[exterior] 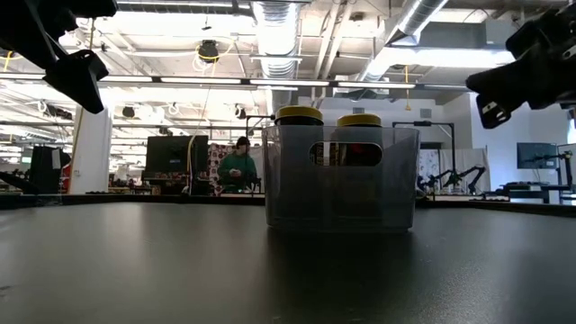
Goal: Sort spices by type
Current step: Return to Home Position
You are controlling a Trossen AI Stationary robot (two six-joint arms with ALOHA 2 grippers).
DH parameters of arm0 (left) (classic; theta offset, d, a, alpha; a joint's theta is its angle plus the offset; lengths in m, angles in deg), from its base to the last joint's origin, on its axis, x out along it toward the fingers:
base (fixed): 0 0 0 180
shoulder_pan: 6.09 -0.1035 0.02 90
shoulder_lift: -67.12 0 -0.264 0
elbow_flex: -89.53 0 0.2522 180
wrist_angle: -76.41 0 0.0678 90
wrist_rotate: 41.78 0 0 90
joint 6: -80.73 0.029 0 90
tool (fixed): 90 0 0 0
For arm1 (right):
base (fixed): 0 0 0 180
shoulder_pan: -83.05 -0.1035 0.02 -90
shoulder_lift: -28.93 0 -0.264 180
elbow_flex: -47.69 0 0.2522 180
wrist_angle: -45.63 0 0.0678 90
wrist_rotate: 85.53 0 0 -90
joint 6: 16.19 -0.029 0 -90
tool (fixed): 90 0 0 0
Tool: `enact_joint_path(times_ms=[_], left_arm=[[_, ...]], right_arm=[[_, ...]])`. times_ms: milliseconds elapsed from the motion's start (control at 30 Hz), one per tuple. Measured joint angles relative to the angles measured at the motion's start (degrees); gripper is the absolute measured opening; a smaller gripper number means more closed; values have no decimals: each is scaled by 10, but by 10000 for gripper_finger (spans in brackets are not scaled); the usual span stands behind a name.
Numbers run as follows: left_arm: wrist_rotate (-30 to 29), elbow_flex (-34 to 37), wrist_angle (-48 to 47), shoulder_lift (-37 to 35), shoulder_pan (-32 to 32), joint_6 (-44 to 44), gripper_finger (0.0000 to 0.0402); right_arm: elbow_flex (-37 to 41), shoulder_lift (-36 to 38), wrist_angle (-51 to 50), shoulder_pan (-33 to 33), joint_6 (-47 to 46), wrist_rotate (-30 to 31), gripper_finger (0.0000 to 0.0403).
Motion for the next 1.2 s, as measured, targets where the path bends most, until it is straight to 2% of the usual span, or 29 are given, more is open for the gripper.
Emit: enact_joint_path(times_ms=[500, 1200], left_arm=[[0, 0, 0, 0, 0, 0, 340], [0, 0, 0, 0, 0, 0, 340]], right_arm=[[0, -103, -4, 0, 6, 0, 36], [1, -112, -4, 0, 5, -1, 36]])
